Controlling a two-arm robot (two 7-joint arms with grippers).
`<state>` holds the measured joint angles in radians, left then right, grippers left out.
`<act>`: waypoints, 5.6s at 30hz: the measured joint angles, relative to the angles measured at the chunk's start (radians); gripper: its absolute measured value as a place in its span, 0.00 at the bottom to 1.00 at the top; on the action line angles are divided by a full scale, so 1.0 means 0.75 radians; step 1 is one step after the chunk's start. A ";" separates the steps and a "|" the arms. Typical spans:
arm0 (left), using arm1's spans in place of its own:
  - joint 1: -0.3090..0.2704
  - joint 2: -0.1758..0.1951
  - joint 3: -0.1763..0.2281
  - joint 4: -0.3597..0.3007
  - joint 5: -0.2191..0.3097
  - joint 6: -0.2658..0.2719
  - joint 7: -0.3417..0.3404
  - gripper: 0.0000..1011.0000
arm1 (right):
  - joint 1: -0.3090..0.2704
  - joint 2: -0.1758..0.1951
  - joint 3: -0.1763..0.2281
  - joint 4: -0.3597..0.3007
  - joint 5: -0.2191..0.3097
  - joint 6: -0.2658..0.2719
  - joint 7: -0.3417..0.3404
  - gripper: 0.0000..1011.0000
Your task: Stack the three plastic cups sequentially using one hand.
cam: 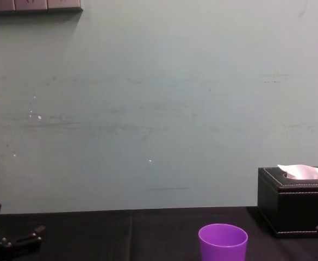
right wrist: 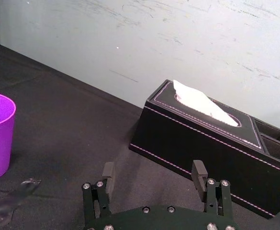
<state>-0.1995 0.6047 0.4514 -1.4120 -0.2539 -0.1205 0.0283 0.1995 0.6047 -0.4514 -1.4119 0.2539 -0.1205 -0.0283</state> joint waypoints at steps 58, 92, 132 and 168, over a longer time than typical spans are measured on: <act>0.000 0.000 0.000 0.000 0.000 0.000 0.000 1.00 | -0.551 0.329 0.353 -0.350 0.352 -0.114 0.790 0.99; 0.000 0.000 0.000 0.000 0.000 0.000 0.000 1.00 | -0.417 0.171 0.262 -0.257 0.225 -0.029 0.870 0.99; 0.000 0.000 0.000 0.000 0.000 0.000 0.000 1.00 | -0.288 0.101 0.178 -0.189 0.224 0.000 0.901 0.75; 0.000 0.000 0.000 0.000 0.000 0.000 0.000 1.00 | -0.344 0.145 0.248 -0.361 0.238 0.069 0.801 0.71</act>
<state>-0.1995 0.6047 0.4514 -1.4120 -0.2539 -0.1206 0.0283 -0.0582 0.7134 -0.2653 -1.6826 0.4322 -0.0692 0.5726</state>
